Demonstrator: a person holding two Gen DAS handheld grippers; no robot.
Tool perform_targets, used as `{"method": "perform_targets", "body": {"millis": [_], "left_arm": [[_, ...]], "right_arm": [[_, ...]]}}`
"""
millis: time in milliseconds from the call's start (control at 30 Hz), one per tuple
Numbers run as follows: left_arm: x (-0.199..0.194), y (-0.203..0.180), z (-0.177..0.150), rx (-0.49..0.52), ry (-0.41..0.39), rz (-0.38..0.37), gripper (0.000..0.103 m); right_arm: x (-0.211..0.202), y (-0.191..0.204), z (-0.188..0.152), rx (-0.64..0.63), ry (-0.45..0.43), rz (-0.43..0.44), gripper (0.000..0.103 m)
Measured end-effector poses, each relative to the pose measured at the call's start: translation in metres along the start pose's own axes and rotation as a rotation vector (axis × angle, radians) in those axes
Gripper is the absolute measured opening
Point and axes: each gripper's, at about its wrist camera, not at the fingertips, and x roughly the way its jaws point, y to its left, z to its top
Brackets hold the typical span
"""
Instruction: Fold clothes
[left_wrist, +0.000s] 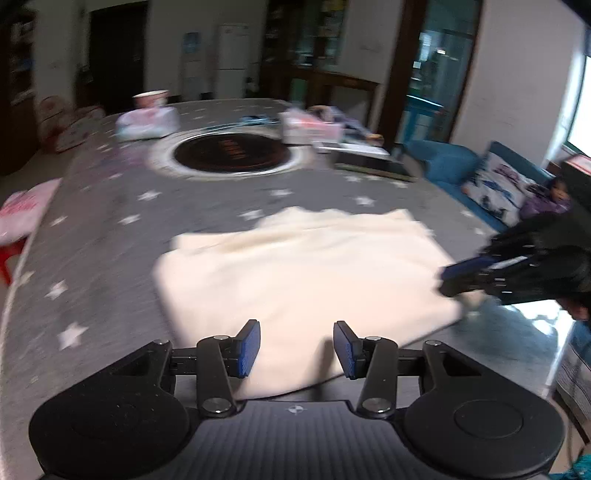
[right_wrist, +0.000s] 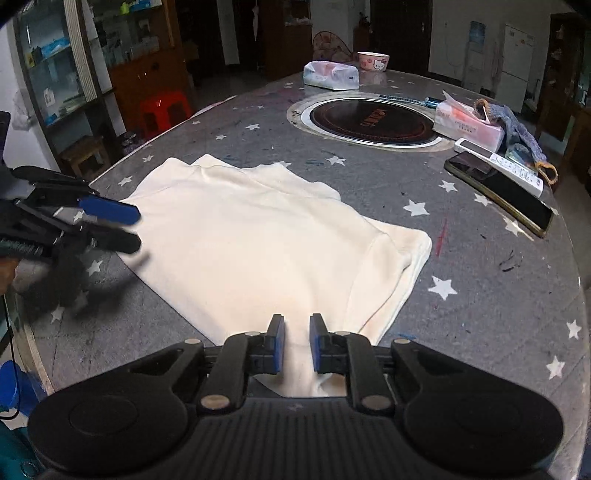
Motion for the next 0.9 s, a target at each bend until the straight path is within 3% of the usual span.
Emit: {"method": "perform_targets", "body": {"millis": [200,300,533,767,900], "left_arm": [[-0.005,0.021,0.001,-0.066,0.002,-0.035,0.047],[-0.005,0.018,0.015,-0.019,-0.024,-0.017,0.049],[0.028,0.028,0.05,-0.04,0.005,0.023,0.049],[0.067,0.026,0.067,-0.024,0.023,0.025,0.047],[0.088,0.023,0.07,0.003,0.042,0.064,0.044]], "right_arm": [[0.0,0.001,0.007,-0.015,0.021,0.0,0.017],[-0.002,-0.001,0.015,-0.015,0.007,-0.003,0.026],[0.01,-0.011,0.05,0.03,-0.046,-0.004,0.026],[0.045,-0.016,0.079,0.092,-0.072,-0.011,0.026],[0.06,-0.019,0.083,0.114,-0.068,-0.025,0.025]]}}
